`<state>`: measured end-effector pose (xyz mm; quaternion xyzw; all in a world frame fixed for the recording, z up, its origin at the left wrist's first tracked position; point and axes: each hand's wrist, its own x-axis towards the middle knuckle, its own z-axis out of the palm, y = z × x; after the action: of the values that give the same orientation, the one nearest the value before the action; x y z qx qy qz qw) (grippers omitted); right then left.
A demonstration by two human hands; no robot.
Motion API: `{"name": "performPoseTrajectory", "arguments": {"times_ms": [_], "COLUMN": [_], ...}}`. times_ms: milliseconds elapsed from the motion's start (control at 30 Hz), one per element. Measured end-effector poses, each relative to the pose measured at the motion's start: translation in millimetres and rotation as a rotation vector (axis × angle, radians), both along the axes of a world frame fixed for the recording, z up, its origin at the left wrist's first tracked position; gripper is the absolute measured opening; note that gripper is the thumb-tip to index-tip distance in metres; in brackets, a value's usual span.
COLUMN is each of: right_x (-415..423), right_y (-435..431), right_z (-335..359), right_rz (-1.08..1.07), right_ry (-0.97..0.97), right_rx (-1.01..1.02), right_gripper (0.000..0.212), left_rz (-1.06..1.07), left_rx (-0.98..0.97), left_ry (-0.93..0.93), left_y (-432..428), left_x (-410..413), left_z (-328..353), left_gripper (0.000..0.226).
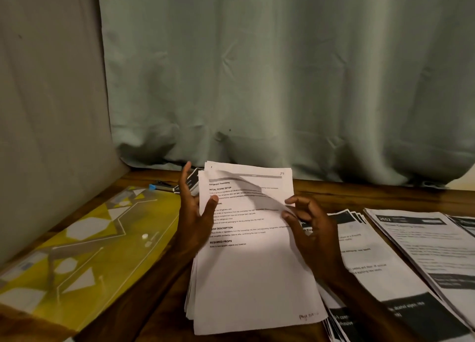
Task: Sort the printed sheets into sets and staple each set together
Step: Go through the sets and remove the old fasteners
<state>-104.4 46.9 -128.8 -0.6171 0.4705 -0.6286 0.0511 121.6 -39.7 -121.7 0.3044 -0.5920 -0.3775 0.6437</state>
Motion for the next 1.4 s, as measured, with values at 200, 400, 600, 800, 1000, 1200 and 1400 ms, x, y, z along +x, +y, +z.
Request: {"name": "performPoseTrajectory", "arguments": {"times_ms": [200, 400, 600, 800, 1000, 1200, 1400], "right_x": [-6.3, -7.5, -12.5, -16.3, -34.9, -54.2, -51.2], "right_y": [5.1, 4.1, 2.6, 5.0, -7.3, -40.6, -58.2], "right_z": [2.3, 7.5, 4.2, 9.7, 28.2, 61.0, 54.1], "right_rz": [0.133, 0.239, 0.312, 0.523, 0.325, -0.162, -0.255], "right_ry": [-0.101, -0.209, -0.329, -0.521, -0.407, 0.194, 0.311], "right_rx": [0.019, 0.009, 0.069, 0.170, 0.178, 0.209, 0.168], "right_gripper": [0.028, 0.012, 0.010, 0.021, 0.032, 0.050, 0.033], "left_rz": [-0.058, -0.134, -0.119, -0.099, -0.092, -0.074, -0.062], "left_rx": [0.063, 0.136, 0.074, 0.009, 0.068, 0.018, -0.029], "left_ry": [0.016, 0.101, 0.062, 0.056, 0.085, 0.048, 0.024], "left_y": [-8.4, -15.5, -16.4, -22.9, -28.3, -26.2, -21.3], "left_x": [2.3, 4.1, 3.5, 6.8, 6.6, 4.6, 3.2], "left_z": [-5.8, -8.4, -6.5, -7.7, -10.8, -11.8, -10.7], "left_gripper": [0.073, 0.078, 0.055, 0.035, 0.016, 0.012, 0.011]}}
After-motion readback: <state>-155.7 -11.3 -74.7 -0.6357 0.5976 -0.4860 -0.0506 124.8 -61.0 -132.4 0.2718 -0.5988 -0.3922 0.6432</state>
